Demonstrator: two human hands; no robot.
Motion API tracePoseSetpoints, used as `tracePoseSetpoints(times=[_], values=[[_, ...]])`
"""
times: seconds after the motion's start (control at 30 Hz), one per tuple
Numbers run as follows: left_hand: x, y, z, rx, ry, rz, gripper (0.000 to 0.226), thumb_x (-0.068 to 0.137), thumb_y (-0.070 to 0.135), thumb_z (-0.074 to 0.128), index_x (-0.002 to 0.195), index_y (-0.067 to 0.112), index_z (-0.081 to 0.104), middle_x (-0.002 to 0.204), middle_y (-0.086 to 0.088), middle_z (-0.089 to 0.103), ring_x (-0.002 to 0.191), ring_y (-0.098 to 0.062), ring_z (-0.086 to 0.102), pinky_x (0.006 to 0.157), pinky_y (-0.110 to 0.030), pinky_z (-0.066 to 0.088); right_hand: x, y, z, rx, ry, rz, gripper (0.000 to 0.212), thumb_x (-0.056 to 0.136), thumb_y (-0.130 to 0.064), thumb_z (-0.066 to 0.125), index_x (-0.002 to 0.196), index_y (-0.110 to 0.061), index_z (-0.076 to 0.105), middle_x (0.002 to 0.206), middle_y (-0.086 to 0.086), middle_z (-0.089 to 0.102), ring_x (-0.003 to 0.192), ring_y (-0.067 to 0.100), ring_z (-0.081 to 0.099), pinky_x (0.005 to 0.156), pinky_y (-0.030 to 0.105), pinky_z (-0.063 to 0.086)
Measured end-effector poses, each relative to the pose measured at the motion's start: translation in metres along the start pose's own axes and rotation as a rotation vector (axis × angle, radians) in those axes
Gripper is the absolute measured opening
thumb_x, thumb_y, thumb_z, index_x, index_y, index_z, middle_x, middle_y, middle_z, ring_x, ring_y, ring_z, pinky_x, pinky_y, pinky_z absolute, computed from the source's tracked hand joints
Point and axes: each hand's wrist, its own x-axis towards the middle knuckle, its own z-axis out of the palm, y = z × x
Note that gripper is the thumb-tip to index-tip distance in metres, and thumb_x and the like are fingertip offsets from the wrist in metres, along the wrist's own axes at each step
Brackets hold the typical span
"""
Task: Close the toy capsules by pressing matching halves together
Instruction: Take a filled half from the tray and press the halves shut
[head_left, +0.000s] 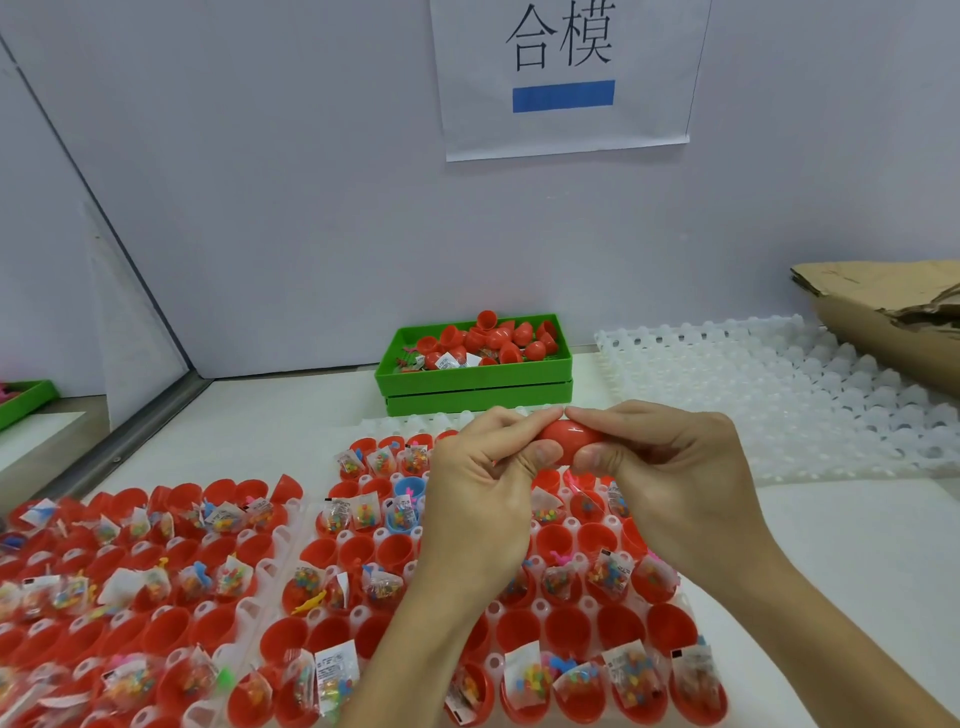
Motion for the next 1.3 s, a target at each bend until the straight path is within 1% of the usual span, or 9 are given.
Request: tracePoseSetpoints(times=[0.33,0.47,0.57,0.7,0.83,1.07,1.17,1.23,1.3], values=[[-0.002,-0.002,0.004,0.113,-0.007,0.003,0.026,0.092,0.005,0.062,0.109,0.021,0.073,0.090,-0.003,0.067,0.084,-0.014,0.065,0.064,-0.015,0.054,-0.002,0.000,0.002,-0.100,-0.002,-0.010,0.044,0.078,0.013,0.071,0.098,-0.026,0.076,0.082,-0.013,0.074,0.077,0.008,0.071,0.071,0.016,0.056],[0.001,-0.001,0.002,0.137,-0.078,-0.009,0.032,0.093,0.007,0.064,0.124,0.012,0.067,0.104,0.000,0.066,0.097,-0.003,0.065,0.080,-0.017,0.054,0.004,-0.003,-0.005,-0.106,0.000,0.026,0.045,0.079,0.006,0.073,0.099,-0.034,0.072,0.088,-0.013,0.076,0.084,0.007,0.073,0.079,0.020,0.058],[0.003,-0.002,-0.001,0.110,-0.073,-0.032,0.036,0.087,0.004,0.071,0.122,0.014,0.067,0.109,0.001,0.065,0.103,-0.011,0.067,0.085,-0.030,0.059,0.002,-0.003,-0.004,-0.092,-0.023,0.100,0.047,0.081,0.007,0.071,0.113,-0.026,0.069,0.103,-0.009,0.075,0.095,0.004,0.071,0.088,0.023,0.057],[0.003,-0.001,-0.001,0.236,-0.008,0.084,0.032,0.084,0.009,0.076,0.114,0.019,0.070,0.107,0.010,0.066,0.104,-0.008,0.064,0.086,-0.020,0.056,0.000,-0.006,-0.003,-0.026,-0.079,0.165,0.042,0.086,0.001,0.068,0.126,-0.012,0.065,0.110,-0.005,0.074,0.102,0.005,0.070,0.090,0.024,0.056],[0.001,-0.002,0.001,0.417,0.031,0.212,0.031,0.082,0.012,0.077,0.112,0.018,0.071,0.106,0.011,0.065,0.101,-0.005,0.062,0.085,-0.017,0.053,-0.003,-0.012,0.005,0.042,-0.086,0.196,0.043,0.078,-0.024,0.075,0.120,-0.021,0.068,0.099,-0.009,0.077,0.093,0.007,0.073,0.082,0.020,0.057],[-0.001,-0.013,0.004,0.658,0.008,0.384,0.042,0.075,-0.002,0.079,0.116,0.005,0.070,0.105,-0.003,0.065,0.098,-0.007,0.058,0.086,-0.012,0.049,-0.007,-0.008,0.013,0.016,-0.026,0.229,0.030,0.081,-0.009,0.074,0.102,-0.030,0.072,0.089,-0.010,0.077,0.085,0.007,0.074,0.078,0.023,0.059],[-0.003,-0.013,0.006,0.671,-0.059,0.365,0.047,0.076,-0.005,0.076,0.121,0.006,0.069,0.109,-0.002,0.063,0.101,-0.005,0.057,0.078,-0.010,0.050,-0.007,-0.007,0.014,-0.029,-0.027,0.210,0.035,0.085,-0.004,0.069,0.087,-0.038,0.073,0.084,-0.002,0.076,0.081,0.015,0.073,0.073,0.031,0.061],[-0.003,-0.010,0.004,0.523,-0.100,0.250,0.055,0.076,-0.003,0.073,0.128,0.015,0.066,0.115,0.005,0.061,0.105,-0.002,0.057,0.069,-0.007,0.050,-0.007,-0.006,0.014,-0.014,-0.003,0.220,0.034,0.086,-0.002,0.070,0.088,-0.036,0.075,0.084,-0.004,0.076,0.082,0.015,0.073,0.071,0.026,0.060],[-0.002,-0.007,-0.001,0.309,-0.150,0.088,0.066,0.078,0.007,0.071,0.139,0.026,0.055,0.126,0.012,0.056,0.115,0.001,0.056,0.078,-0.007,0.050,-0.005,-0.005,0.012,0.065,0.017,0.259,0.030,0.084,-0.003,0.071,0.100,-0.029,0.074,0.087,-0.009,0.077,0.083,0.009,0.073,0.072,0.017,0.057]])
